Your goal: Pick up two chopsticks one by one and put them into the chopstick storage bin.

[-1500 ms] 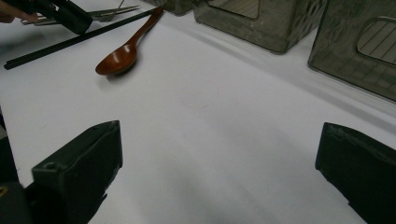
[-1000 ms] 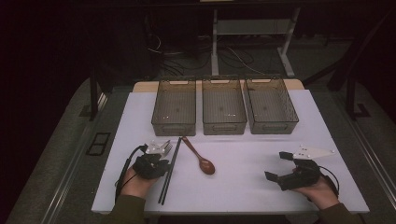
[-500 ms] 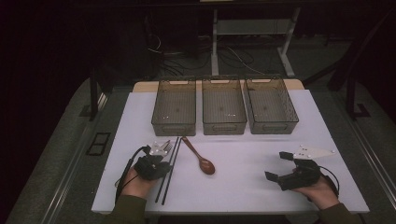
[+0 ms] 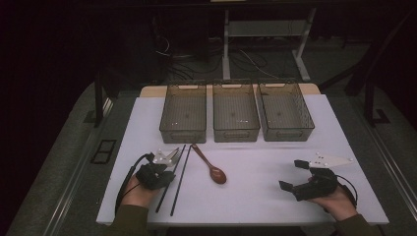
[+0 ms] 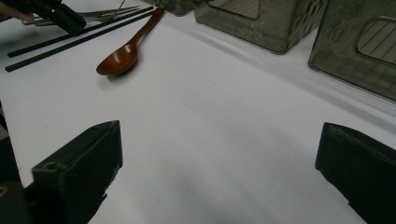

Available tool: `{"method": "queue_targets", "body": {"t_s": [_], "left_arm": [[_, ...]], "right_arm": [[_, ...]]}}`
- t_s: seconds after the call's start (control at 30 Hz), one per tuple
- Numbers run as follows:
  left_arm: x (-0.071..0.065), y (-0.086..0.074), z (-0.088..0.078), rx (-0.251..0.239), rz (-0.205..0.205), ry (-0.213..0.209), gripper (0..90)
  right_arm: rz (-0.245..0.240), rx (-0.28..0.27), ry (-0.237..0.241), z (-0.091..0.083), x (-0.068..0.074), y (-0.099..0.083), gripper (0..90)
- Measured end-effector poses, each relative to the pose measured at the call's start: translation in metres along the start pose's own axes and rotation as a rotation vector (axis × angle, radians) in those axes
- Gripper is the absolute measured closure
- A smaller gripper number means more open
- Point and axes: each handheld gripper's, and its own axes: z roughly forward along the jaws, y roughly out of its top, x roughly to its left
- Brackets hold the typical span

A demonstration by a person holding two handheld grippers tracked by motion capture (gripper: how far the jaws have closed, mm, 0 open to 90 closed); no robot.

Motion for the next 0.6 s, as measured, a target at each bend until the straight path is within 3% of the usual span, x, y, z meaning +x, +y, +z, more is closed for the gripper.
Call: {"method": "queue_targets", "body": {"t_s": [0.23,0.4,0.5,0.6], "left_arm": [[0.005,-0.002,-0.001,-0.002,0.01,-0.013,80.0],[0.004,-0.007,-0.004,-0.052,-0.07,-0.022,71.8],[0.003,-0.012,-0.012,-0.096,-0.129,-0.023,71.8],[-0.002,-0.021,-0.017,-0.106,-0.151,-0.024,71.8]], "right_arm": [[0.001,0.0,0.001,0.0,0.0,0.0,0.9],[0.001,0.001,0.0,0.0,0.0,0.0,0.9],[0.0,-0.001,0.0,-0.001,0.001,-0.001,0.9],[-0.004,0.001,0.002,-0.002,0.002,-0.002,0.9]]}}
